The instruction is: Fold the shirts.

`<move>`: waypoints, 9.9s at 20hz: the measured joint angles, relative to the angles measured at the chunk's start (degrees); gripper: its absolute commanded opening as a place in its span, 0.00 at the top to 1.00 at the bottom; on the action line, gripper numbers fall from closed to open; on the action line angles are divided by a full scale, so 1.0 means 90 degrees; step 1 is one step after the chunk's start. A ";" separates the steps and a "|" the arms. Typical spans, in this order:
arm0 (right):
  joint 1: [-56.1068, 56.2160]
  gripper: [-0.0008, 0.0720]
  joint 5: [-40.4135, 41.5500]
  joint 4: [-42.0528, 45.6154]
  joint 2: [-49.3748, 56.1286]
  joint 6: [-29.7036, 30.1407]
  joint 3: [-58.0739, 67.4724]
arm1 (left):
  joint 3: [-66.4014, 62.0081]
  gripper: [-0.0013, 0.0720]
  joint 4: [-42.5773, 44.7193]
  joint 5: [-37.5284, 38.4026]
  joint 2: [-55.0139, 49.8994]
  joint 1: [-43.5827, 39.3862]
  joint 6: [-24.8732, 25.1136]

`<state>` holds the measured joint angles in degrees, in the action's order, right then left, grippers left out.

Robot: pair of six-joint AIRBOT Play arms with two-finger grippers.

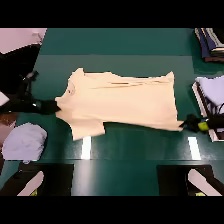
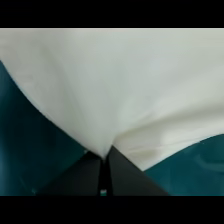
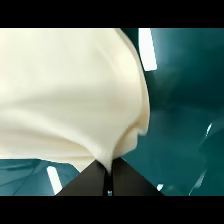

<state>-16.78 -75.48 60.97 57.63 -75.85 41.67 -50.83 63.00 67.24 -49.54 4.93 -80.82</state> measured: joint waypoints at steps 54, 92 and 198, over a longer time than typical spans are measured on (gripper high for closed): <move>0.1732 0.96 -0.0129 0.1950 0.3983 -0.0784 0.5297 | -0.3798 0.95 0.0848 0.0442 -0.5064 -0.0542 -0.0005; 0.1477 0.45 -0.1423 0.1032 0.1702 -0.0729 0.4073 | 0.2880 0.95 -0.0733 -0.0896 -0.0209 -0.0763 -0.0622; 0.5020 0.97 0.0534 -0.3162 0.2441 0.0877 0.5566 | -0.3376 0.95 -0.0287 -0.1851 -0.4677 -0.3128 -0.1302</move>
<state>28.40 -70.67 32.51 79.59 -67.96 91.77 -81.21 60.42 50.59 -91.64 -23.22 -92.53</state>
